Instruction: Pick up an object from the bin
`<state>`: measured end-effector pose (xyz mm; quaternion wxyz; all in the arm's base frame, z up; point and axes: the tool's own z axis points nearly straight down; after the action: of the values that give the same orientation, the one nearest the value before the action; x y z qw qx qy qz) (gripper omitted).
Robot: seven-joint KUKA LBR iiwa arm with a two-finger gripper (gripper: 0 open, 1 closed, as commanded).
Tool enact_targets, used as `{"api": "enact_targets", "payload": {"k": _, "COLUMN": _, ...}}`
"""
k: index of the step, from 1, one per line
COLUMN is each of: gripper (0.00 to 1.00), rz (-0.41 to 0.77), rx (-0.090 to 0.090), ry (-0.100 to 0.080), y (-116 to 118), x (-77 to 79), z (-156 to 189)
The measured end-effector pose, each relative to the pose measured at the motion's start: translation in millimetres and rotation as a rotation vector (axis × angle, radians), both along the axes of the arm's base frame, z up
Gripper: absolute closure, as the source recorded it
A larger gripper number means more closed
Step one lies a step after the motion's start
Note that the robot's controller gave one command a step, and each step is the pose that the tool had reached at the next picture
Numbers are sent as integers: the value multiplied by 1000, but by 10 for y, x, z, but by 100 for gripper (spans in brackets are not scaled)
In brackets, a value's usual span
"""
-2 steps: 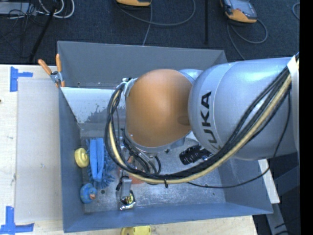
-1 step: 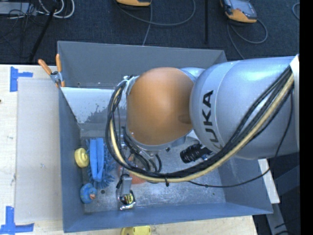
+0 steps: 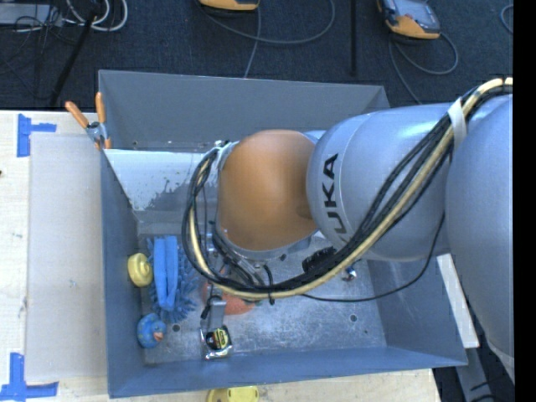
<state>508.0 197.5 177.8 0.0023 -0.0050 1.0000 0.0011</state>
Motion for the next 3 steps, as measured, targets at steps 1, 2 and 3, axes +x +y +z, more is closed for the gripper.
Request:
{"api": "enact_targets", "payload": {"k": 1, "gripper": 0, "rz": 87, "rx": -3, "ry": 7, "y": -419, "x": 73, "z": -406}}
{"api": "enact_targets", "payload": {"k": 2, "gripper": 0, "rz": 84, "rx": -2, "ry": 4, "y": -641, "x": 345, "z": -460}}
{"api": "enact_targets", "payload": {"k": 3, "gripper": 100, "rz": -158, "rx": -2, "ry": 6, "y": -680, "x": 319, "z": -1086}}
